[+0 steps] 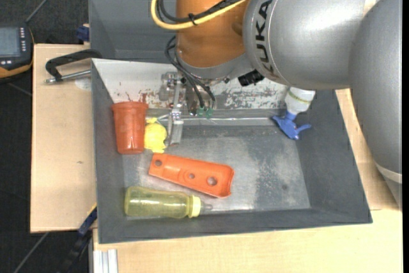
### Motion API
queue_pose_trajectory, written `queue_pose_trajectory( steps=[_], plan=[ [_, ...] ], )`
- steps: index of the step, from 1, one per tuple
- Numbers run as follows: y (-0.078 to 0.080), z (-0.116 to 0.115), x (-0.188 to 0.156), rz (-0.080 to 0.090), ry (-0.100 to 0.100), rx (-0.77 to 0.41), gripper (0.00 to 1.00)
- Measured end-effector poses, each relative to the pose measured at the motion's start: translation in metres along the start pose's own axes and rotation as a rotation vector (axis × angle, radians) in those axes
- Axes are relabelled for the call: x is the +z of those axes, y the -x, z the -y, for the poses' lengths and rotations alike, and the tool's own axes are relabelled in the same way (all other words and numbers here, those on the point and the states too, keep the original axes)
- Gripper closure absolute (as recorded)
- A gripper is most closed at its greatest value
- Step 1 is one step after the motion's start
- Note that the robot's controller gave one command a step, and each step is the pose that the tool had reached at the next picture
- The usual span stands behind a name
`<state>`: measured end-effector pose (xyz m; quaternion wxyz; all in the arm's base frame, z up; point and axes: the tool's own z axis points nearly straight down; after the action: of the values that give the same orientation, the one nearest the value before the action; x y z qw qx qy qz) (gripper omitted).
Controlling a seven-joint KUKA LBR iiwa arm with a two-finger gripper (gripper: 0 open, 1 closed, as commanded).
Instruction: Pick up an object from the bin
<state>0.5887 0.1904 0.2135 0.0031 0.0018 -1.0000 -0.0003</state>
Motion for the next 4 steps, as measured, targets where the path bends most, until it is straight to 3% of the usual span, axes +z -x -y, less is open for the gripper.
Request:
queue_pose_trajectory(
  steps=[1,2,3,4],
  plan=[
    [0.001,0.001,-0.005,0.008,0.002,0.002,0.00],
    [-0.026,0.033,0.023,0.008,0.003,-0.070,0.00],
    [-0.041,0.052,0.049,0.008,0.000,-0.244,0.00],
    [-0.048,0.064,0.101,0.014,0.003,-0.252,0.00]
  ],
)
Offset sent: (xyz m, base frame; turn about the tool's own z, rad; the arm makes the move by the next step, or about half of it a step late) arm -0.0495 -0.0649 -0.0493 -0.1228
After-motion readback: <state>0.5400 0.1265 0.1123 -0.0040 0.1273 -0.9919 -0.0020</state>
